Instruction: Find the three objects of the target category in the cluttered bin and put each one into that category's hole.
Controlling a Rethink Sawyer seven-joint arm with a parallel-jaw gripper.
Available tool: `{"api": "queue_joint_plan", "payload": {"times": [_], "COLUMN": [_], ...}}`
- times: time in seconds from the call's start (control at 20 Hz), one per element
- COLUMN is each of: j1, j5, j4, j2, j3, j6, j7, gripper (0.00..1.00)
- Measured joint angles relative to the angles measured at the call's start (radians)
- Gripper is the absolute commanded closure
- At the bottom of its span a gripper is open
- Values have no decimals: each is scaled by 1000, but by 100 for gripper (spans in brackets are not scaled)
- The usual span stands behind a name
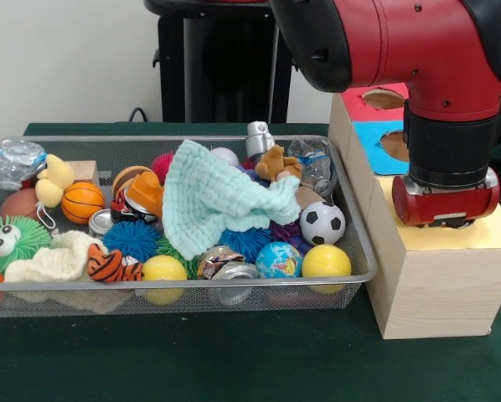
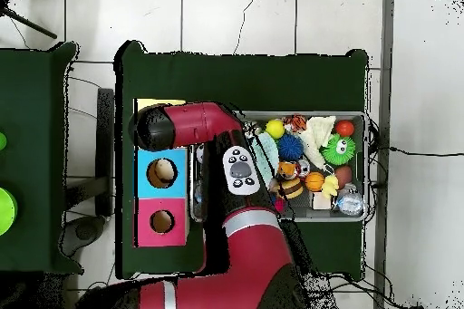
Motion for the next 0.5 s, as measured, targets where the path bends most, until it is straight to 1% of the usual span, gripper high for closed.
{"api": "queue_joint_plan", "payload": {"times": [0.3, 0.35, 0.5], "j1": [10, 11, 15], "j5": [0, 0, 0], "j4": [-3, -3, -4], "j2": [0, 0, 0], "j3": [-14, -15, -21], "j6": [-2, -2, -3], "j7": [0, 0, 0], "gripper": [0, 100, 100]}}
